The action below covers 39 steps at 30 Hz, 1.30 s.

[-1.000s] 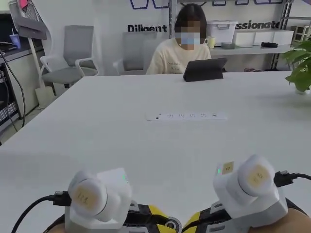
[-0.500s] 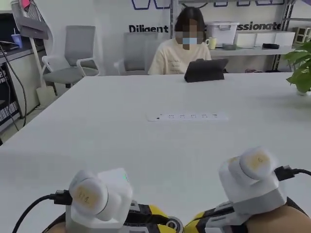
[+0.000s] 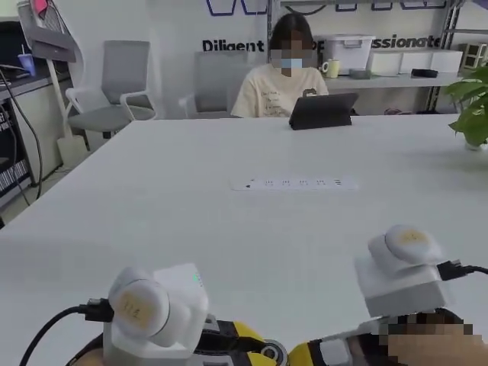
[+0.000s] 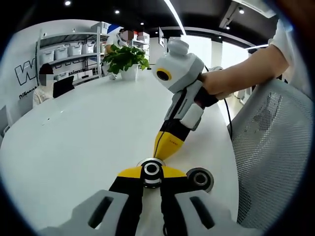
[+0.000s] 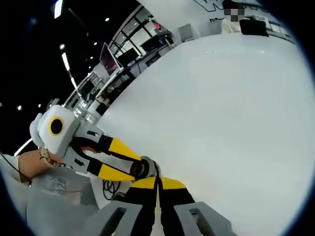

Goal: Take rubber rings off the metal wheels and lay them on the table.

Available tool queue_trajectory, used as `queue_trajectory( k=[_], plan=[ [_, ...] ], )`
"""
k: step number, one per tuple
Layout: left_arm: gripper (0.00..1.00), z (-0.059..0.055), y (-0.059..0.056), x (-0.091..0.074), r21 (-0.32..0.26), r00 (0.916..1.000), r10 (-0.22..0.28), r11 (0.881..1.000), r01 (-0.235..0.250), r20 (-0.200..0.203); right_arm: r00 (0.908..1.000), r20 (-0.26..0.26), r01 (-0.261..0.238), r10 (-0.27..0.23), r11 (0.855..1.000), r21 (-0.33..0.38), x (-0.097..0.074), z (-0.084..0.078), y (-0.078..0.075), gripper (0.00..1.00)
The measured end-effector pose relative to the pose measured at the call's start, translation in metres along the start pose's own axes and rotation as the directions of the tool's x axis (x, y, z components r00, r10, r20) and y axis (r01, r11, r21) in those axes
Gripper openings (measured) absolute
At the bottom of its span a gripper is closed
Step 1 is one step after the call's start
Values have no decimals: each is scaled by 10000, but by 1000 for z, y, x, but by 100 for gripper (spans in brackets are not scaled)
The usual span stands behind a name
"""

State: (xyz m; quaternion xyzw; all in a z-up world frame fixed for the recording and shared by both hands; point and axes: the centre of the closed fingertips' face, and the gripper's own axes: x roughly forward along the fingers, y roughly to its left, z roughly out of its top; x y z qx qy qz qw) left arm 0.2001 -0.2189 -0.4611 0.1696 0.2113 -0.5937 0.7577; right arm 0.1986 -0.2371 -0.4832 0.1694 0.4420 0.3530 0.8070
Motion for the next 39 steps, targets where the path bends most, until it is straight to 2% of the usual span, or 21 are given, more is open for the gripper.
queue_trajectory(
  k=[5,12,13,14,15,16,17,22,28,39],
  plan=[
    [7,0,0,0,-10,10000,12,10000,-12,15,9994,267,-243,222,9964,816,-2,2,-1,0],
    [7,0,0,0,35,10000,76,10000,-76,-1,9995,293,-121,93,9954,952,-2,3,1,0],
    [7,0,0,0,39,10000,76,10000,-76,-5,9993,360,-140,103,9947,1022,-2,5,1,0],
    [7,0,0,0,37,10000,77,10000,-77,-7,9970,763,-242,156,9933,1131,-4,11,1,0],
    [7,0,0,0,38,10000,91,10000,-91,-9,9973,660,-406,314,9887,1445,-6,10,3,0],
    [7,0,0,0,56,10000,91,9999,-91,-10,9960,688,-663,574,9888,1340,-6,11,7,0],
    [7,0,0,0,66,10000,91,9999,-91,-13,9979,598,-328,267,9941,1033,-5,9,4,0],
    [7,0,0,0,87,9999,111,9999,-110,-28,9986,468,-288,252,9966,778,-5,10,9,0],
    [7,0,0,1,279,9997,207,9994,-204,-86,9996,295,-40,37,9999,103,-5,10,11,0],
    [7,0,0,0,316,9996,249,9992,-246,-101,9997,252,-35,34,10000,14,-5,12,14,0]
  ],
)
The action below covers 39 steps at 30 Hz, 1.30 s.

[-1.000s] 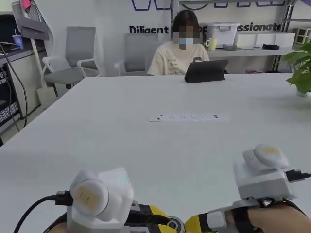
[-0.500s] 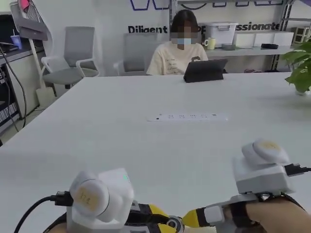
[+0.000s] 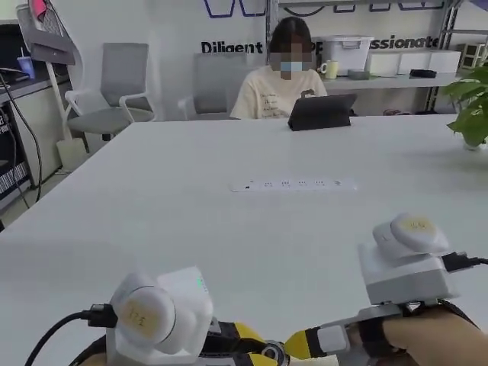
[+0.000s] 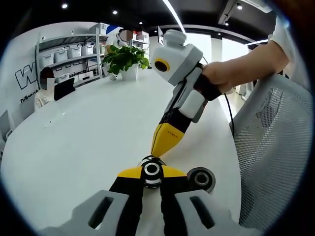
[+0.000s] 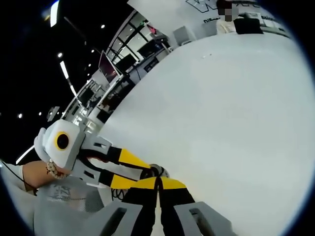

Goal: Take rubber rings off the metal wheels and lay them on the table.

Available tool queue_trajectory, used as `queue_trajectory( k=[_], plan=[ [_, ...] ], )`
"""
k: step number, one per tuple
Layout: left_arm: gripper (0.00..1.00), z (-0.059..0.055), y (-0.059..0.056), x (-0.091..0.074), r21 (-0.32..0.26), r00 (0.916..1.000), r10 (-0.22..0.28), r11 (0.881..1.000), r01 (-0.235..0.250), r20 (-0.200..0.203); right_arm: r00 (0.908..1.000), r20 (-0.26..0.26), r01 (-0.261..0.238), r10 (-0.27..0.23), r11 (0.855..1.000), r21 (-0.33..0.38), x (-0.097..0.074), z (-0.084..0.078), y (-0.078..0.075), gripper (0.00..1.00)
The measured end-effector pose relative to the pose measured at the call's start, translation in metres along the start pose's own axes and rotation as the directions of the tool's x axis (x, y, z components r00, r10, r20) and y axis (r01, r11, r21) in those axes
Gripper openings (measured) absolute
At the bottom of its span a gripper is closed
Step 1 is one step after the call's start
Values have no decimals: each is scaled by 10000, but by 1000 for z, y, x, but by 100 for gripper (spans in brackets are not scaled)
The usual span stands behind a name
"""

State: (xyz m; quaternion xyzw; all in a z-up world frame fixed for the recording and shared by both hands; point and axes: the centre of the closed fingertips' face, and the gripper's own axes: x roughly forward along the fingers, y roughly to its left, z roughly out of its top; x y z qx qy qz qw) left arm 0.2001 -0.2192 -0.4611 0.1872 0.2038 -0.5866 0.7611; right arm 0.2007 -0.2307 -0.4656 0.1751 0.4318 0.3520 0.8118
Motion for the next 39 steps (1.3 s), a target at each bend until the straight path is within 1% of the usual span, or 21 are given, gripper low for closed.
queue_trajectory(
  k=[9,26,32,37,38,39],
  plan=[
    [7,0,0,0,-16,10000,-6,10000,6,31,10000,-64,5,-6,9999,-169,1,1,5,0],
    [7,0,1,0,-26,10000,-31,10000,31,71,9998,-49,-215,213,9988,-438,2,1,8,0],
    [7,0,0,0,-16,10000,-38,10000,39,76,9991,13,-412,413,9983,-420,2,2,13,0],
    [7,0,0,0,-33,9999,-42,10000,42,97,9989,85,-444,451,9969,-648,4,4,14,0],
    [7,0,0,0,-36,9999,-30,10000,31,111,9956,54,-933,938,9934,-662,4,4,23,0],
    [7,0,0,0,-38,9999,-22,10000,23,118,9940,154,-1070,1079,9930,-499,4,5,26,0]
  ],
)
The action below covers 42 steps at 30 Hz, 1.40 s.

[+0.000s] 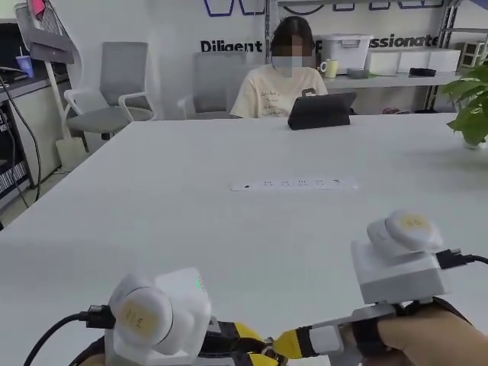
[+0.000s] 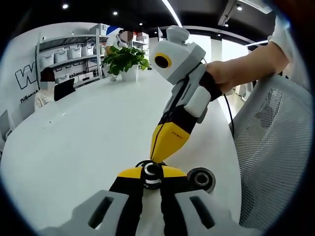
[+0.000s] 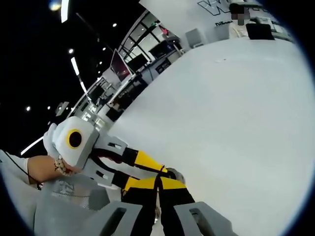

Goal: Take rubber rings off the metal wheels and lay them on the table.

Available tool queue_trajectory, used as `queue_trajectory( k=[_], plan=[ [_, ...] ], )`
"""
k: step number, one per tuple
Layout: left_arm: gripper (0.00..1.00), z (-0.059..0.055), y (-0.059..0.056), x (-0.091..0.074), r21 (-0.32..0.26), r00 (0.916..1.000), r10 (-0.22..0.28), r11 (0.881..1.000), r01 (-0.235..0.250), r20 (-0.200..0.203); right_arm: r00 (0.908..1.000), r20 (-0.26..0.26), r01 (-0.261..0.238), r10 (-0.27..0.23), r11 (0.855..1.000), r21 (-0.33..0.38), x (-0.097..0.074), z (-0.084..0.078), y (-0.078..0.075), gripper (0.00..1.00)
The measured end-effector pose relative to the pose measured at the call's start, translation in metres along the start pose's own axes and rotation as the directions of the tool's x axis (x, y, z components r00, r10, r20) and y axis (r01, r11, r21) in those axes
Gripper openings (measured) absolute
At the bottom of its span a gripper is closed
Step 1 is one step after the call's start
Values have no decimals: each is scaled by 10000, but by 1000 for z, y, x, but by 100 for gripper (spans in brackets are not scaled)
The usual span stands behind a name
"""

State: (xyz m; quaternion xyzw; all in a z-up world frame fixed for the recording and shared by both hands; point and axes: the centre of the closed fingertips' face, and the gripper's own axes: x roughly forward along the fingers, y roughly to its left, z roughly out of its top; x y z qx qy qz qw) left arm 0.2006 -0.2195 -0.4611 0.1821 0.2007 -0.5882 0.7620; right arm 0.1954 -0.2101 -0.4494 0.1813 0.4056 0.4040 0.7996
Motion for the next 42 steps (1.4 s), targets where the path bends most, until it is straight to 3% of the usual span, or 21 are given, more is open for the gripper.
queue_trajectory(
  k=[3,8,18,24,32,36,42],
  plan=[
    [7,0,0,0,-17,10000,13,10000,-13,23,9965,-359,739,-758,9959,-522,-1,-6,-13,0],
    [7,1,0,0,-84,10000,38,10000,-38,27,9974,-313,638,-651,9971,-412,0,-7,-12,0],
    [7,1,0,1,-121,9995,84,9999,-87,-289,9951,-293,934,-943,9952,-307,-2,-8,-19,0],
    [11,3,-4,-1,242,9989,-148,9996,158,-444,9948,-268,979,-986,9949,-259,-3,-7,-20,0],
    [17,23,-8,-12,216,9988,-490,9986,491,-89,9947,-259,992,-999,9947,-276,-3,-7,-20,0],
    [24,30,-10,-22,316,9975,-674,9972,680,-210,9950,-207,976,-982,9948,-274,-4,-5,-19,0],
    [32,48,-1,-41,559,9989,-459,9974,454,74,9953,-152,948,-952,9951,-272,-5,-3,-18,0]
  ],
)
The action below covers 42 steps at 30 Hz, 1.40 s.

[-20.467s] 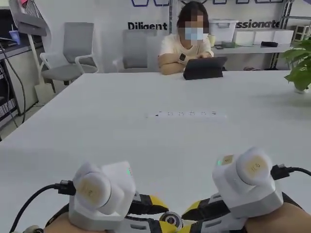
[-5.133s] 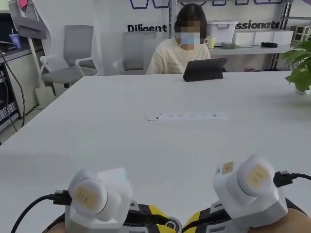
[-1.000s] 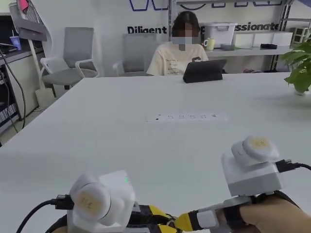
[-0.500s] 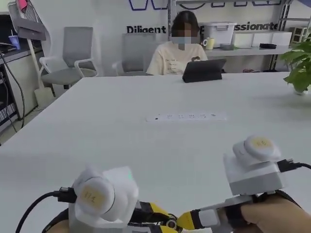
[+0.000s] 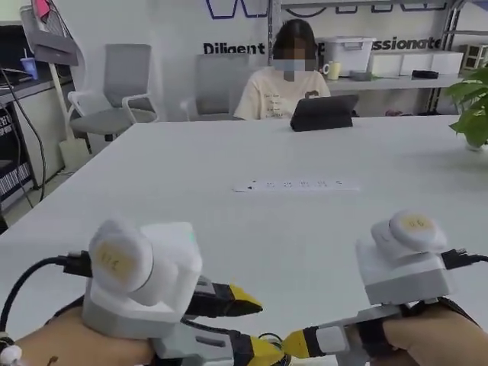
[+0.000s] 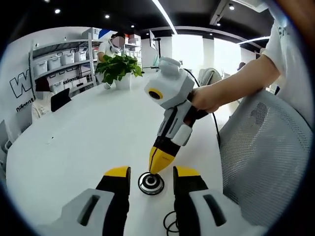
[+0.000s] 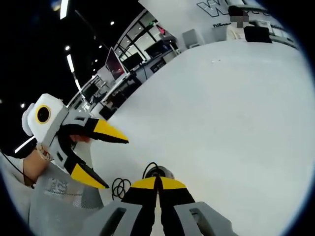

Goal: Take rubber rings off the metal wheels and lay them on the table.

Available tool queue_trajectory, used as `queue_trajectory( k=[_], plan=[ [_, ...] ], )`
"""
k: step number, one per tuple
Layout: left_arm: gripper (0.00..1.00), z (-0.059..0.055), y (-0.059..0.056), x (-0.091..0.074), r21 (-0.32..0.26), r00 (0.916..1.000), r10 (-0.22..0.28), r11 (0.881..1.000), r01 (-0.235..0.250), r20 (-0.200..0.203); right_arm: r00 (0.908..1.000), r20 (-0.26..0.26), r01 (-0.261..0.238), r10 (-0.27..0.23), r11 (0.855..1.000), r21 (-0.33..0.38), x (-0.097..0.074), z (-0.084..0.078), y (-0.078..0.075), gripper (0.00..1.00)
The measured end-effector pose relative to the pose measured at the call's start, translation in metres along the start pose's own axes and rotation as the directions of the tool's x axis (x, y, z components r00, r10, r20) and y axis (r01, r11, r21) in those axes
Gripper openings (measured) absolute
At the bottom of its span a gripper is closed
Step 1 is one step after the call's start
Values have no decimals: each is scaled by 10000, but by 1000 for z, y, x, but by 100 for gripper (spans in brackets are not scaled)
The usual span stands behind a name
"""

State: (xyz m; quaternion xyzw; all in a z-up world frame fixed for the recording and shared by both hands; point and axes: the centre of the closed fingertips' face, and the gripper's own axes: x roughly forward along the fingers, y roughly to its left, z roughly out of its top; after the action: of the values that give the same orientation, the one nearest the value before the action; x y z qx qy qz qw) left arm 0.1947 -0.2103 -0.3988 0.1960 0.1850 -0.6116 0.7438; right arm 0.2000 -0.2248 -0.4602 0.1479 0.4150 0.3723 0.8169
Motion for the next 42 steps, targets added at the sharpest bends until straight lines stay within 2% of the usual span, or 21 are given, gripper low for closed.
queue_trajectory(
  k=[3,10,12,14,16,21,27,31,35,42],
  plan=[
    [37,4,5,-12,101,9998,187,9998,-187,-31,10000,-2,-14,14,10000,-18,0,0,1,0],
    [45,7,8,-41,206,9989,462,9987,-462,-12,9999,-20,-117,117,9999,-17,1,0,3,0],
    [48,6,6,-47,128,9985,539,9985,-538,-59,9999,-56,-140,139,9999,-40,2,-1,4,0],
    [50,4,2,-54,289,9985,520,9983,-515,-166,9999,-74,-157,157,9999,-57,2,-1,5,0],
    [52,5,-2,-60,354,9985,528,9980,-523,-142,9998,-63,-190,189,9998,-61,2,0,7,0],
    [56,7,-11,-75,-20,9983,568,9984,-568,101,9995,-56,-300,300,9995,-132,3,1,12,0],
    [59,-2,-20,-92,-17,9978,654,9979,-654,-72,9988,-64,-481,479,9985,-270,4,3,21,0],
    [62,-8,-22,-104,-165,9962,863,9961,-866,-150,9981,-72,-610,607,9974,-374,5,4,26,0],
    [65,-13,-24,-115,-363,9944,1058,9937,-1058,0,9971,-104,-753,749,9960,-475,6,5,33,0],
    [70,-23,-23,-127,-713,9903,1390,9878,-1388,-26,9950,-164,-995,987,9928,-667,8,6,45,0]
  ],
)
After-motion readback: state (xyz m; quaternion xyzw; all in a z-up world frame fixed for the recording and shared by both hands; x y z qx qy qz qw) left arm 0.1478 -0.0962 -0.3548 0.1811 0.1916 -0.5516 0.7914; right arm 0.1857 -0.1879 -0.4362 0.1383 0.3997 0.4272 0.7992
